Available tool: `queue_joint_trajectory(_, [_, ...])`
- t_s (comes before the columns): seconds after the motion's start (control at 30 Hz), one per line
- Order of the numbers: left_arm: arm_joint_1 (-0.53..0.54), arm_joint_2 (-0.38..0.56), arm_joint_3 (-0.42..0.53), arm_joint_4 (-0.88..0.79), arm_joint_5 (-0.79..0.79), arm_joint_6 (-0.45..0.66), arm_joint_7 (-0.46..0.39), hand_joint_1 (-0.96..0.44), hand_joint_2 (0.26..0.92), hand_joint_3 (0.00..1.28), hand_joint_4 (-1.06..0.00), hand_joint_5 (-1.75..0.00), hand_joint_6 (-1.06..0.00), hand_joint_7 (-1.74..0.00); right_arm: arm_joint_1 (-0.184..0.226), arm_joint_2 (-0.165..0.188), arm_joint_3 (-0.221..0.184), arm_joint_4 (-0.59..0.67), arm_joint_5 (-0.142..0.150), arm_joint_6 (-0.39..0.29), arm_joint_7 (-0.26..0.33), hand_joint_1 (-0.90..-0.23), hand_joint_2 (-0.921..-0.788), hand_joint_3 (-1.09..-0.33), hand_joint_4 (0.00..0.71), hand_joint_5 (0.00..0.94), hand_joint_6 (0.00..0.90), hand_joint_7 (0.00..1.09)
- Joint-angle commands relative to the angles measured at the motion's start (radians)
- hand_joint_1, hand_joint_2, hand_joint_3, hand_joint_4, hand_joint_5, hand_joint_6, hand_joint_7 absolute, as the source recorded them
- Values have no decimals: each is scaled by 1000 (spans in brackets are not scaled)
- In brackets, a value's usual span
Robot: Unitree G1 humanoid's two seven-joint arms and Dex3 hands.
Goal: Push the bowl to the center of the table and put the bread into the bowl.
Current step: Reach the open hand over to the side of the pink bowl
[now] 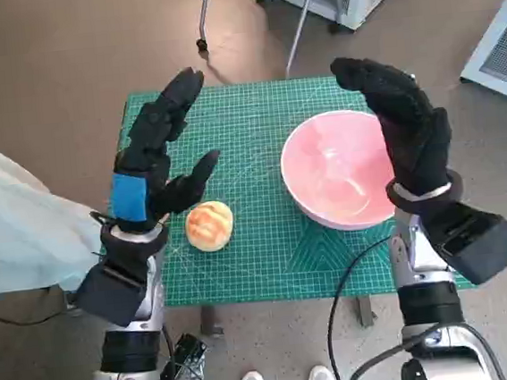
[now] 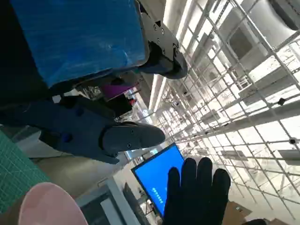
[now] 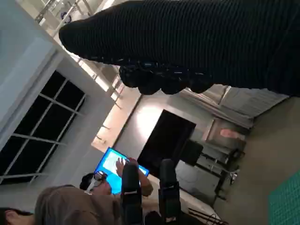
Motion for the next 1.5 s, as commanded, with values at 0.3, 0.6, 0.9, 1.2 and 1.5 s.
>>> queue_joint_trajectory(0.3, [4, -11, 1, 18, -3, -13, 3, -308, 921, 316, -504, -14, -448, -220, 18, -3, 3, 6, 0, 23, 1, -697, -921, -779, 204, 5, -1, 639])
queue_joint_trajectory(0.6, [-3, -11, 2, 24, 0, -15, 6, -308, 921, 291, -507, -12, -452, -213, 13, -13, 0, 18, 2, 22, 7, -695, -921, -780, 204, 5, -1, 639])
queue_joint_trajectory(0.9, [0, -12, 5, 39, -1, -29, 8, -316, 921, 285, -508, -10, -454, -208, -15, -85, -59, 115, 21, 7, 19, -688, -921, -786, 201, 3, -1, 638])
queue_joint_trajectory(1.2, [3, -10, 12, 53, -15, -41, 2, -315, 921, 284, -509, -8, -461, -201, -41, -156, -127, 287, -84, -70, -135, -616, -921, -896, 197, 1, -1, 638])
queue_joint_trajectory(1.5, [2, -13, 11, 68, -22, -49, -1, -318, 921, 284, -511, -7, -465, -192, -52, -196, -146, 473, -161, -57, -288, -586, -921, -937, 203, 4, -1, 608])
